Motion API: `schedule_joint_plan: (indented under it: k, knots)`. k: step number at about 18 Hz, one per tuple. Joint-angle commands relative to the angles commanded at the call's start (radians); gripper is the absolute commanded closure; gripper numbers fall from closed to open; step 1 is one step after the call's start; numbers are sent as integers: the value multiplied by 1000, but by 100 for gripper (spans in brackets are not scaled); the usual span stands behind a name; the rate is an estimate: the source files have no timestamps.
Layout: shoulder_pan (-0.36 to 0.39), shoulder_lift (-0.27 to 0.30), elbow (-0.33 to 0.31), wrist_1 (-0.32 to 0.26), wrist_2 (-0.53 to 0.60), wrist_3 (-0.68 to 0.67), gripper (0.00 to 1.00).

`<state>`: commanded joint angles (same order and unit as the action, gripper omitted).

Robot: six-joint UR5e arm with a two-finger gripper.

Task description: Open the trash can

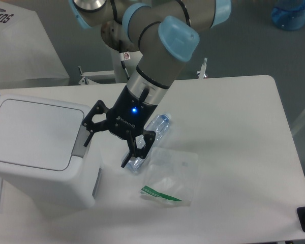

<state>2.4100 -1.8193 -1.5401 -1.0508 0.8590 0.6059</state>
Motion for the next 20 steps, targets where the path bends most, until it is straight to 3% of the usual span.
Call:
schedule_joint_plan:
  k: [11,15,20]
  knots:
    - [-3,-6,6,-6,-1,-8,0]
    - [15,-23,50,-6,-2,-15,0]
    - [116,-115,161,0,3,11,0]
